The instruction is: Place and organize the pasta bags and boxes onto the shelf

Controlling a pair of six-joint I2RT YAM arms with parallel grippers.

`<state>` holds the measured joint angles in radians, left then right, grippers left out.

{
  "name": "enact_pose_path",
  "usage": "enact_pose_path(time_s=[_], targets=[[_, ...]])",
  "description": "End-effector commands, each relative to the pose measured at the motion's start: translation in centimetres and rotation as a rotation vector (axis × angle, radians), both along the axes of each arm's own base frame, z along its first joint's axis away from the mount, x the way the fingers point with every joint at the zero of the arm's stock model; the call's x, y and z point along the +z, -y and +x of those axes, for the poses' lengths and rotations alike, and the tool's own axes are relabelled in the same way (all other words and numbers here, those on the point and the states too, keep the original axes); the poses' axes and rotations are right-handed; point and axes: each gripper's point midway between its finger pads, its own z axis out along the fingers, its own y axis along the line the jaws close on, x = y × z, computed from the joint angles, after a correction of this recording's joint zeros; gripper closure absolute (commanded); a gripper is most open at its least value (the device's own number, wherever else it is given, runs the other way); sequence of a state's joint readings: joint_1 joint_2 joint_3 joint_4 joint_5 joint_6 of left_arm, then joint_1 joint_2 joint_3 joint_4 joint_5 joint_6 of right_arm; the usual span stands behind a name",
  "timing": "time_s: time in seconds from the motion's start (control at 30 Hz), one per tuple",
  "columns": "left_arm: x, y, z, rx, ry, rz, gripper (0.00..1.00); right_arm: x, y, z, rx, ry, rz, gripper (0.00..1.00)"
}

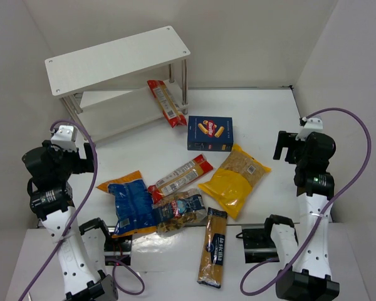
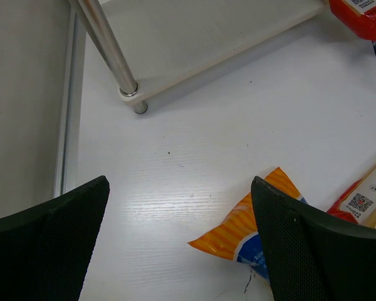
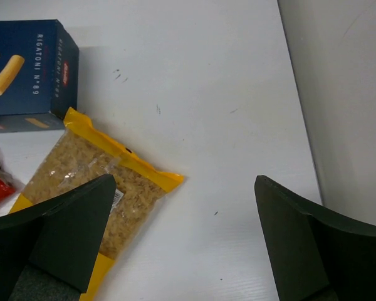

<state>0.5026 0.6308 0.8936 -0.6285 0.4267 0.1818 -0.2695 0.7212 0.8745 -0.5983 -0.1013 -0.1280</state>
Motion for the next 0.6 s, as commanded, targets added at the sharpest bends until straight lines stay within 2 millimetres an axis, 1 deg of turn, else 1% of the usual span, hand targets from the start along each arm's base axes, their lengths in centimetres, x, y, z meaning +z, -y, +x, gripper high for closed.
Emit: enact_pose_path(time_s=[0.0,0.07,0.2,0.27,0.3,0.33,0.37,0.4,0.43,0.47,0.5,0.53,0.57], targets=[[0.4,0.2,0.1,-0.026,0.024,0.016,0.01,1.3,1.0,0.8,-0.045,0.051,-0.012,0.0],[0.4,0.2,0.1,-0.026,0.024,0.016,0.01,1.1,0.4,0.8,-0.011,0.042,-0.006,0.0],[0.4,0.4,0.1,-0.036,0.026,0.012,0.01,1.1,0.4,0.8,-0.011,0.042,-0.006,0.0],[0.4,0.4,0.1,-0.036,0.026,0.012,0.01,0.6,0.5,1.1,-0.011,0.02,0.0,0.0],[0.4,0.4,0.1,-0.036,0.026,0.012,0.01,-0.5,0.6,1.6,-0.011,-0.021,0.011,0.0],[0.5,0.6,0.1,-0.044,0.028,0.009,0.01,-0.5,0.8,2.2,-0.011,-0.034,0.015,0.0],[0.5,0.5,0.1,-0.048,0.028,0.018,0.01,-2.5,0.9,3.0,-0.003,-0.118,0.043,0.0],[0.5,0.5,0.1,-0.048,0.028,0.018,0.01,-2.8,0.6,3.3,0.021,-0.167,0.057,0.0],[0.3,0.8,0.0,-0.057,0.022,0.009,0.01,-3.7,0.2,3.6,0.057,-0.221,0.079,0.0],[0.3,0.8,0.0,-0.057,0.022,0.009,0.01,-5.9,-1.1,4.6,0.14,-0.316,0.146,0.0],[0.3,0.8,0.0,-0.057,0.022,0.009,0.01,-5.2,-1.5,5.5,0.203,-0.33,0.144,0.0],[0.3,0.8,0.0,-0.057,0.022,0.009,0.01,-6.1,-2.2,5.0,0.242,-0.407,0.184,0.0],[0.3,0.8,0.0,-0.057,0.022,0.009,0.01,-7.7,-2.9,5.7,0.294,-0.478,0.242,0.0]])
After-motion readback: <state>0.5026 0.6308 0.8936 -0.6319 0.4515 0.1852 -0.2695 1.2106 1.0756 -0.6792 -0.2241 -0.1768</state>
